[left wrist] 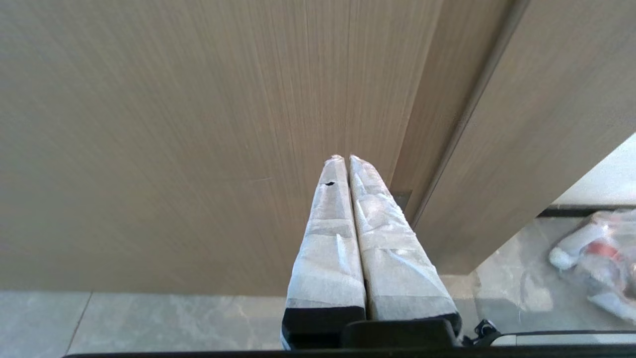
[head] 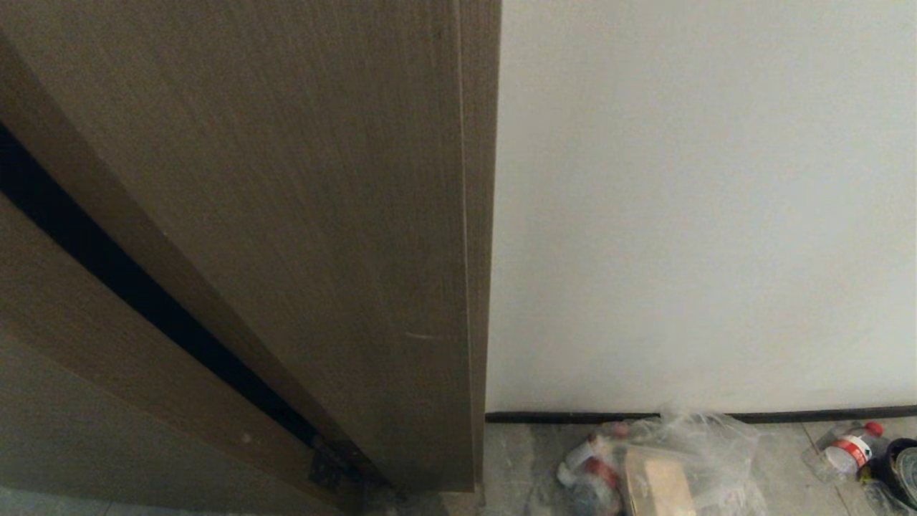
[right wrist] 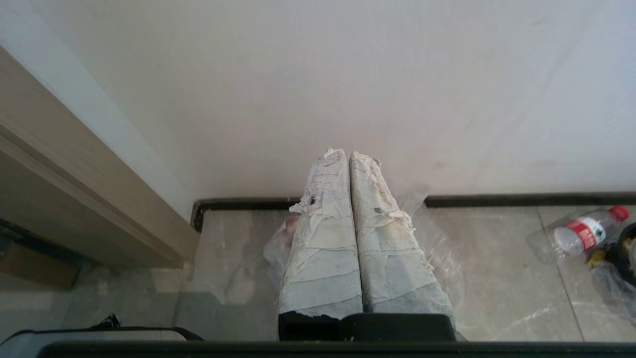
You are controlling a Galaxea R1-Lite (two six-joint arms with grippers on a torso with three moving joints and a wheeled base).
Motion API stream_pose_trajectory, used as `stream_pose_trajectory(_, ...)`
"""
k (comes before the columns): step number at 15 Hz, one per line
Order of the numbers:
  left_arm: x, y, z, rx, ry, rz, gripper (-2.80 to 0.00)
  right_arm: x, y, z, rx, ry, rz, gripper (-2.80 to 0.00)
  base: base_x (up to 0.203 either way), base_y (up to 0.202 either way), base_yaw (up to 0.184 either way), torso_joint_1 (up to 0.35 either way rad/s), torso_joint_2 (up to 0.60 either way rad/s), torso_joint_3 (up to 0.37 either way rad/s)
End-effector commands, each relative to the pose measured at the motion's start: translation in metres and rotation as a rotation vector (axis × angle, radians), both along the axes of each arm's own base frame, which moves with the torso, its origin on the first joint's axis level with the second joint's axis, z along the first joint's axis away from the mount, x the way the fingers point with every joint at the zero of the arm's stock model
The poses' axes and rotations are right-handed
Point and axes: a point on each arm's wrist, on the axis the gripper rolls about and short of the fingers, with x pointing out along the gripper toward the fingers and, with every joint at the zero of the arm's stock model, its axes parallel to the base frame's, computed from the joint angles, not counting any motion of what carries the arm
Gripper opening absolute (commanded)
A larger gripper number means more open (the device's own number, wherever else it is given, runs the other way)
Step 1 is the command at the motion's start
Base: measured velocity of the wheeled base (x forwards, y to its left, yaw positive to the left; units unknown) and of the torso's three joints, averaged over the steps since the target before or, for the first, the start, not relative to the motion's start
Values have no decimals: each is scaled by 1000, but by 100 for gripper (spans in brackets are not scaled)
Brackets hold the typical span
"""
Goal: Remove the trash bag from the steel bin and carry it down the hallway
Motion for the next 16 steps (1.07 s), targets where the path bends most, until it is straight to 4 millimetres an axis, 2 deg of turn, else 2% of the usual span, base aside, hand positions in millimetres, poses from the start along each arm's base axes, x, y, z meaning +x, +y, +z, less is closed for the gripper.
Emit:
stream_pose_trajectory(1,0,0,0,0,0,0,-280,0,0,0,0,3,-1,-280,0,0,0,7,6,207)
stream_pose_trajectory(11,0,0,0,0,2,0,-280,0,0,0,0,2,0,-280,0,0,0,2,1,198)
stream_pose_trajectory(16,0,0,0,1,2,0,-280,0,0,0,0,3,-1,-280,0,0,0,2,3,42)
